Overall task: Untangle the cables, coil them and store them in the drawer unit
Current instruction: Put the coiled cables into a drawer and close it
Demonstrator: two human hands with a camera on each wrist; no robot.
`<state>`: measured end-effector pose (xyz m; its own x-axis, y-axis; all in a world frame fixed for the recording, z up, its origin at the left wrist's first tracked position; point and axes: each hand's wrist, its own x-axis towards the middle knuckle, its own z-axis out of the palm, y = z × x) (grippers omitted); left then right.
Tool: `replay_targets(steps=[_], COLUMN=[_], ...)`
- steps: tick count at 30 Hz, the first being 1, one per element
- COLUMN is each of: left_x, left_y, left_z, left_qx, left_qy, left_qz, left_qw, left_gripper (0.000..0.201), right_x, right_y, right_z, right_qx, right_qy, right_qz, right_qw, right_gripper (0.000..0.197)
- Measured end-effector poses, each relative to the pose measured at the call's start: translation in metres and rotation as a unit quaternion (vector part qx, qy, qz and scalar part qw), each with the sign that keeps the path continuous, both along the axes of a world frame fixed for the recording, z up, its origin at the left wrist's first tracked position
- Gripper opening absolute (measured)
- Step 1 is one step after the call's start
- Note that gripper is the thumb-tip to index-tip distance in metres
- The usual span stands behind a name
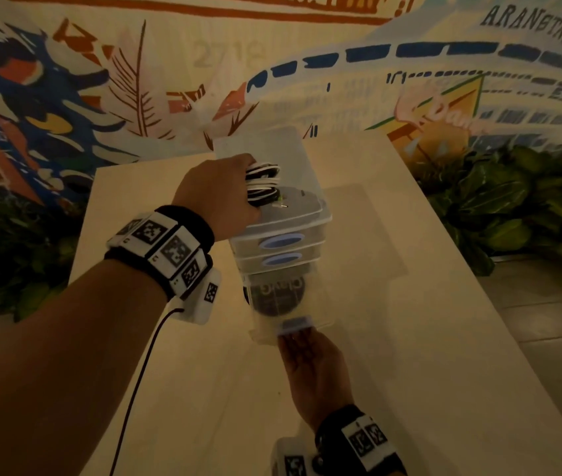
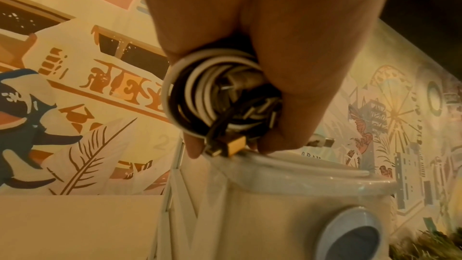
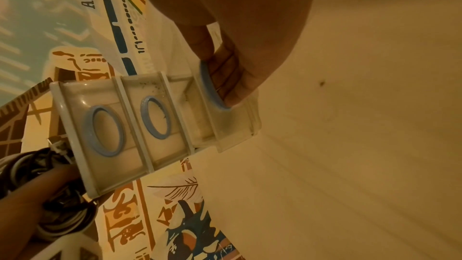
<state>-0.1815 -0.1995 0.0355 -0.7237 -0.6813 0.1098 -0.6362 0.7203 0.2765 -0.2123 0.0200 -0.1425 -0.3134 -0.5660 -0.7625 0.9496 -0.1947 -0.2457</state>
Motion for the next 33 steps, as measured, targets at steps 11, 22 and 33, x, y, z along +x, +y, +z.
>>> replay_targets(steps=[11,22,33], left_x=[0.001,0.015,0.017], left_y=[-0.003,0.032,0.088], left_z=[0.002,0.027,-0.069], left_qx=[0.022,-0.068,0.011], left_qy=[-0.001,0.023,0.005], left_qz=[-0.005,-0.056,-0.173], left_qw=[1.0,0.996,0.985], left_gripper=[0.03,0.037,0.035], right_x=[-0.016,-0.082,-0.089], right_y=[0.026,0.03,-0.017], right_z=[0.006,0.092,0.117], right_qx=[0.08,0.058,-0.046], right_qy=[0.062,0.382,0.335], right_qz=[0.174,0.285,0.416], right_qw=[0.98,0.877,0.845], right_gripper=[0.035,0.035,0.047])
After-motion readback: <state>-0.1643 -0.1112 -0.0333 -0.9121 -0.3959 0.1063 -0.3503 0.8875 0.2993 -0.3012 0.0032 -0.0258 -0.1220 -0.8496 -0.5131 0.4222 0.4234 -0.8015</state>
